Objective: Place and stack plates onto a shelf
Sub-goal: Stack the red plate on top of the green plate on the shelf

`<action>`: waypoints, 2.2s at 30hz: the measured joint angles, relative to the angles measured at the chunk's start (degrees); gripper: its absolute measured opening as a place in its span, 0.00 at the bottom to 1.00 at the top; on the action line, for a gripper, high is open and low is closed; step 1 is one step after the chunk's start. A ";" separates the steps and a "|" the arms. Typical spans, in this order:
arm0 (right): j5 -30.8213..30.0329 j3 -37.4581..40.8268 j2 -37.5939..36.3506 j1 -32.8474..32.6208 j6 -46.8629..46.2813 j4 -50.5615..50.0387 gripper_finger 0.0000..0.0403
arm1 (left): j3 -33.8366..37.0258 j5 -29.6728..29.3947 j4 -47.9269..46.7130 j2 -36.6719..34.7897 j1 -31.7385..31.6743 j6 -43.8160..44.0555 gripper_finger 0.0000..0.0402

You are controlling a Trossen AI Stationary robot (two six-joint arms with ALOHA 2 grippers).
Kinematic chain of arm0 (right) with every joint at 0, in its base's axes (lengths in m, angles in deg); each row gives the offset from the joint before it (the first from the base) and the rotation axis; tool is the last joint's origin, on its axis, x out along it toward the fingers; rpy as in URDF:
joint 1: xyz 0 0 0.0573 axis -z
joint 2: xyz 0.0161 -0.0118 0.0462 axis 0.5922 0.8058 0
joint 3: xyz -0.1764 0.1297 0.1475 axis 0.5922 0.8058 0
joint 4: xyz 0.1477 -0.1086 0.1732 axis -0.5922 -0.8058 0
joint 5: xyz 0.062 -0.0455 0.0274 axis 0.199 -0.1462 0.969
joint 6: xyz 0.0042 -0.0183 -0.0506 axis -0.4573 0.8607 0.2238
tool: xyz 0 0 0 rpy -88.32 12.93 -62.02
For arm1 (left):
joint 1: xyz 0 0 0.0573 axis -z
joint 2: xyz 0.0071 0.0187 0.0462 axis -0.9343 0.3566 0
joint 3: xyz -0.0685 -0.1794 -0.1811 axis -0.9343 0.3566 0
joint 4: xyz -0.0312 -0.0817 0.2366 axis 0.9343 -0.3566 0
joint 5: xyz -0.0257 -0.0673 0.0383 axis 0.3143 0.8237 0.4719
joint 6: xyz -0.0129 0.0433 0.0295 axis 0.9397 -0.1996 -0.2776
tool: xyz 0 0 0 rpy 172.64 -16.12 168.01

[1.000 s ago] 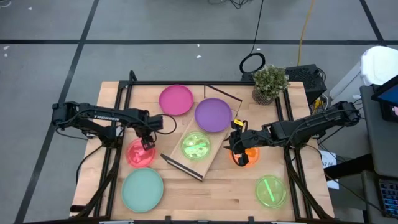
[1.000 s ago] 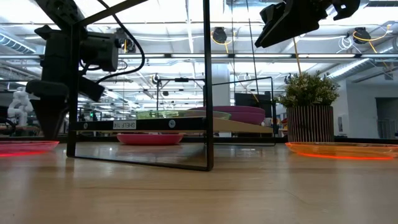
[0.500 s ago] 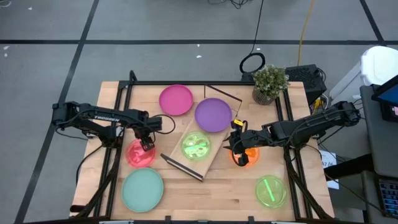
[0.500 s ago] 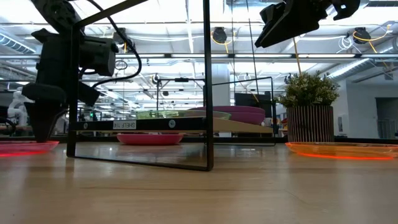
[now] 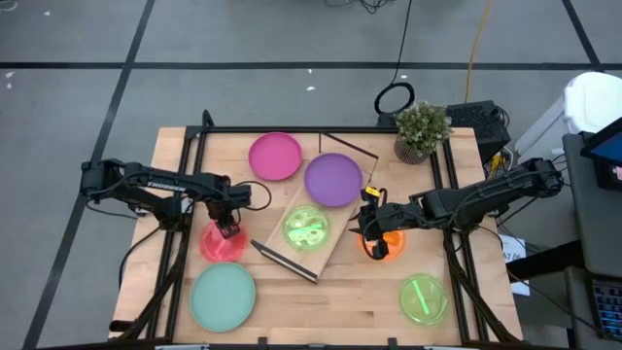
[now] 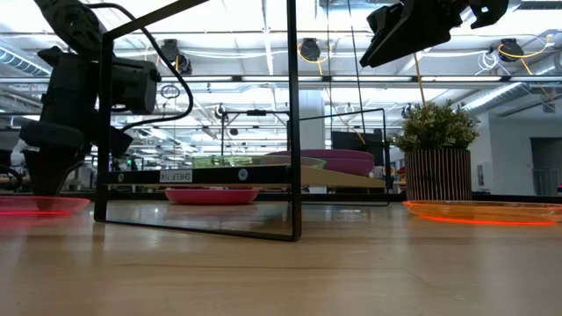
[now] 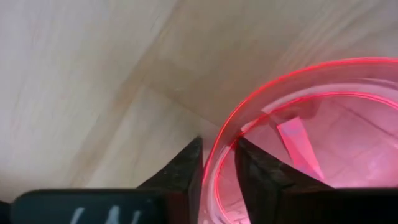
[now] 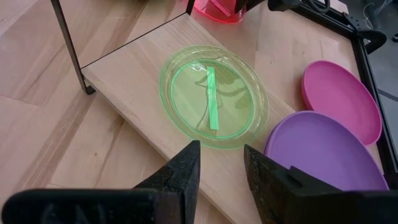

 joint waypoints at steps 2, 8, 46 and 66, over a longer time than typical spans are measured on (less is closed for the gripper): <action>0.00 -0.02 0.00 0.00 0.04 0.02 0.27 | -0.19 -0.18 -0.25 0.07 -0.02 -0.32 0.19; 0.00 -0.01 0.00 0.02 0.47 0.02 0.27 | -1.73 -0.49 -1.51 0.13 0.00 -1.58 0.05; 0.00 0.00 0.00 0.02 0.48 0.00 0.27 | -26.83 -18.87 -1.02 -13.42 0.00 -0.53 0.00; 0.00 0.00 0.00 0.02 0.46 0.02 0.27 | -25.50 -13.77 16.30 0.24 7.45 -0.44 0.00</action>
